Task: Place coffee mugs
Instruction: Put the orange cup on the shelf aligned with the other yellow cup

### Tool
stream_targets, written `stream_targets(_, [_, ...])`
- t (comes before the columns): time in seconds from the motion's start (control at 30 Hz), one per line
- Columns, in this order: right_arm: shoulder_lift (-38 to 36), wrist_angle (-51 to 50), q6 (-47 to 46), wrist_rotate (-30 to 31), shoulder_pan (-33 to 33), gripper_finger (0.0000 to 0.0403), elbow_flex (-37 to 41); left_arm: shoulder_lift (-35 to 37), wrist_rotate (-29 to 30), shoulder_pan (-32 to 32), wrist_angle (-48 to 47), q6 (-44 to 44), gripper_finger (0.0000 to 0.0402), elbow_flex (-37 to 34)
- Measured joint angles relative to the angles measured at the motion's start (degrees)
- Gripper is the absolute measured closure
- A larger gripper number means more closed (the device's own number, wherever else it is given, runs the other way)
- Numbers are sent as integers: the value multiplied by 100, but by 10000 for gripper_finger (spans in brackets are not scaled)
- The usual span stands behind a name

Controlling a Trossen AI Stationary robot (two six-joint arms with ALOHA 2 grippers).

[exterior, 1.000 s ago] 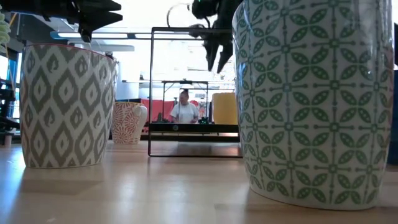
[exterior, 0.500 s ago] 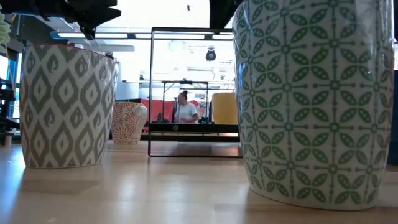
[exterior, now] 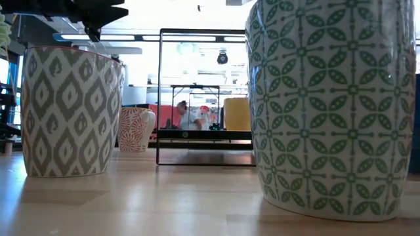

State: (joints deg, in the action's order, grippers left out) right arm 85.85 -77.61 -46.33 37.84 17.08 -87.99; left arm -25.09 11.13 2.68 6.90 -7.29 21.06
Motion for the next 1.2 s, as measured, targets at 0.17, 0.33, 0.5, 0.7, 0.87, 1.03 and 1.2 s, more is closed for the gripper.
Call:
stream_targets(0.17, [-1575,1666,5,329,545,341,1950,-1,7,-2,34,-19,273,0])
stream_targets(0.33, [-2808,3312,347,323,838,341,3671,-27,208,0,-16,-151,273,0])
stream_targets(0.5, [-3828,4906,438,217,883,341,5027,-142,789,-153,-934,-804,259,2])
stream_targets(0.7, [-4584,5258,775,269,881,341,5544,-760,908,-563,-1467,-1109,217,521])
stream_targets(0.87, [-4817,5024,1069,270,879,341,5552,-1534,826,-996,-3102,-746,204,1914])
stream_targets(1.03, [-4850,4608,929,249,879,334,5552,-2537,403,-1453,-4768,-507,204,3074])
stream_targets(1.2, [-4846,4330,779,374,879,323,5552,-3386,42,-1865,-5210,-110,204,3398])
